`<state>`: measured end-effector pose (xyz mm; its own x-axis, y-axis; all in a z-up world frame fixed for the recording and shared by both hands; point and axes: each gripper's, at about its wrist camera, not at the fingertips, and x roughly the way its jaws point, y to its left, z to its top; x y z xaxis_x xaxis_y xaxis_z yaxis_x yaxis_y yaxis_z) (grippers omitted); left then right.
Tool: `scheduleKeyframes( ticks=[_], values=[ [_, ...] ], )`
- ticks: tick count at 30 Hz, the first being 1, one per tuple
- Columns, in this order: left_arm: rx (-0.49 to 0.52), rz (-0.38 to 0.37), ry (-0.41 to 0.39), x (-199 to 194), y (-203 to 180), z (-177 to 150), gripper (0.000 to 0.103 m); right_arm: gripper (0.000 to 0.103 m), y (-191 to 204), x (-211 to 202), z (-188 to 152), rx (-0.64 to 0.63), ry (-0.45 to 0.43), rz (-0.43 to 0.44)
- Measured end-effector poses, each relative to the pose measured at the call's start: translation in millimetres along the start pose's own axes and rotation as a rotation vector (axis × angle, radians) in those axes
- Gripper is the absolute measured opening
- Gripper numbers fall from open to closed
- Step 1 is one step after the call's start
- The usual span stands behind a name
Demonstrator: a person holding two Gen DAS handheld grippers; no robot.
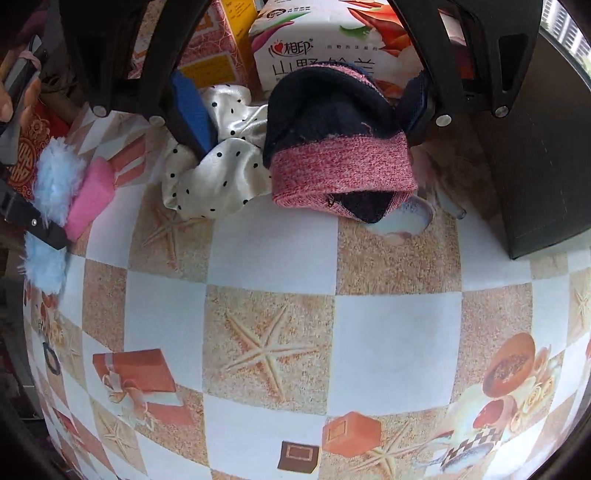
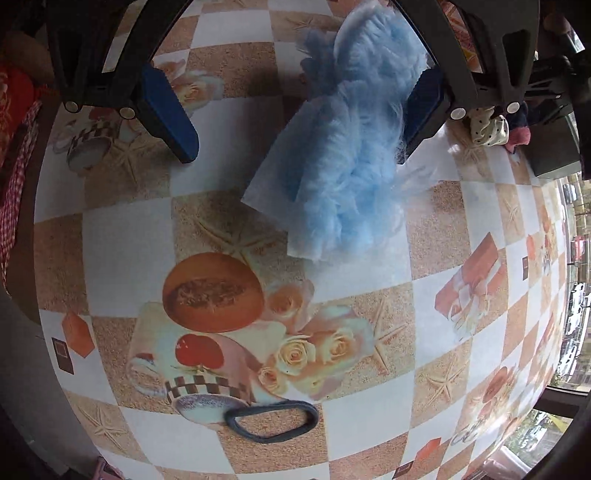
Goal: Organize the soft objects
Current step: 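Grasp the pink-black knit band with left tool while right tool grasps blue fluffy item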
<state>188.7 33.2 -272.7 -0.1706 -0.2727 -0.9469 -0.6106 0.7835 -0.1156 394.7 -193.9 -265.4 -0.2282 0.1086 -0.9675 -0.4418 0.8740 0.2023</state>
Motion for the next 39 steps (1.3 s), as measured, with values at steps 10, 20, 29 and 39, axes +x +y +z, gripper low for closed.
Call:
scheduleKeyframes(
  ticks=[10,20,29,39],
  values=[
    [-0.008,-0.011,-0.167,-56.3,5.6,21.4,0.089,0.060,11.0,-32.2,20.2,0.049,-0.046,0.089],
    [-0.104,0.011,-0.125,-25.9,22.9,14.0,0.089,0.066,21.4,-29.4,16.9,0.003,-0.022,0.100],
    [-0.083,0.101,-0.134,-10.4,5.0,33.3,0.103,0.096,63.8,-15.9,14.9,-0.165,-0.049,-0.090],
    [-0.112,0.094,-0.117,-5.5,1.8,50.0,0.103,0.101,86.4,1.7,8.6,-0.202,-0.043,-0.145]
  ],
)
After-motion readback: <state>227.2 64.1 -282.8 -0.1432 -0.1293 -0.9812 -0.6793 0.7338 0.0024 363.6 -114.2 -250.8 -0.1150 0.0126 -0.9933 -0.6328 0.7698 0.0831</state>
